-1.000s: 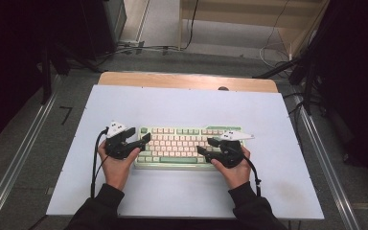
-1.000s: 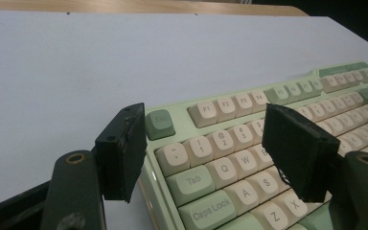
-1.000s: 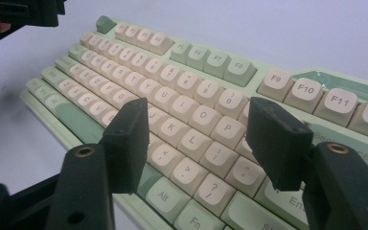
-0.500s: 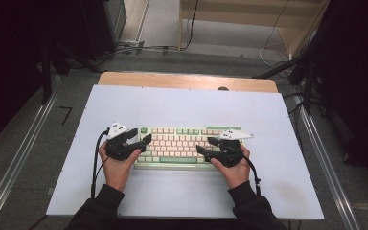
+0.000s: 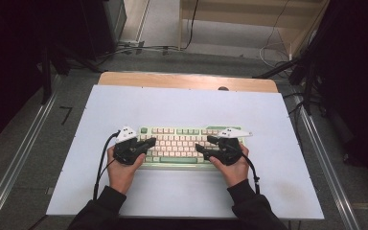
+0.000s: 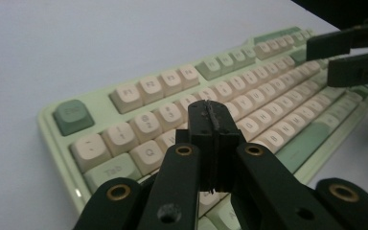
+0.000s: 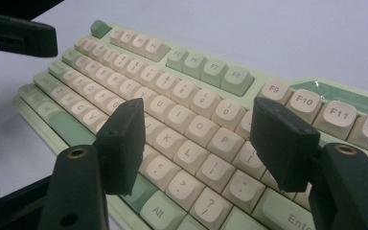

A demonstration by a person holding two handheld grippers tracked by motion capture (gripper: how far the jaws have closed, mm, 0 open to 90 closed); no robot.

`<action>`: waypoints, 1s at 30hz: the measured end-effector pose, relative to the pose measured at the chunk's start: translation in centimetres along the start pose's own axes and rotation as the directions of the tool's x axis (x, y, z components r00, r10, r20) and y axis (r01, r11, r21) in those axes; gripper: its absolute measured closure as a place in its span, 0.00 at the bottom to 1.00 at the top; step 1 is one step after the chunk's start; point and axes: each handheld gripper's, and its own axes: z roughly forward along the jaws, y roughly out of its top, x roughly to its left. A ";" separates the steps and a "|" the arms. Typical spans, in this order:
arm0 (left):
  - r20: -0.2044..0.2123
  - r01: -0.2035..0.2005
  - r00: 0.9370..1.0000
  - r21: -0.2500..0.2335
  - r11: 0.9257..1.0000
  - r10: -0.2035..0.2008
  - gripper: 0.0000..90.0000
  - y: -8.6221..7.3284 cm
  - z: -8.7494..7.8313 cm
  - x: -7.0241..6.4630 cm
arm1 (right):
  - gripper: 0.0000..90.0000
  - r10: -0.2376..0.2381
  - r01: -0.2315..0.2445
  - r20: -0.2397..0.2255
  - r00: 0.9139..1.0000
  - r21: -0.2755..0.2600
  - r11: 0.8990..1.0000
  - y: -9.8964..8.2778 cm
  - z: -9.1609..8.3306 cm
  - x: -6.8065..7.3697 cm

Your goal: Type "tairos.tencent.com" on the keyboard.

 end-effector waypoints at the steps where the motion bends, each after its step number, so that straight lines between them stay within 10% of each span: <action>1: 0.010 -0.011 1.000 0.010 1.000 0.011 1.00 0.0 0.1 -0.1 | 0.39 0.000 0.000 0.001 1.000 -0.001 1.000 0.0 0.0 0.0; 15: 0.078 -0.060 0.996 0.085 0.995 0.054 1.00 -0.4 1.7 -1.9 | 0.40 0.001 -0.001 0.003 1.000 -0.008 1.000 0.6 0.5 -0.1; 30: 0.053 -0.091 0.995 0.129 0.987 0.085 1.00 -0.6 2.8 -2.5 | 0.40 0.000 0.000 0.003 1.000 -0.011 1.000 0.7 0.6 0.1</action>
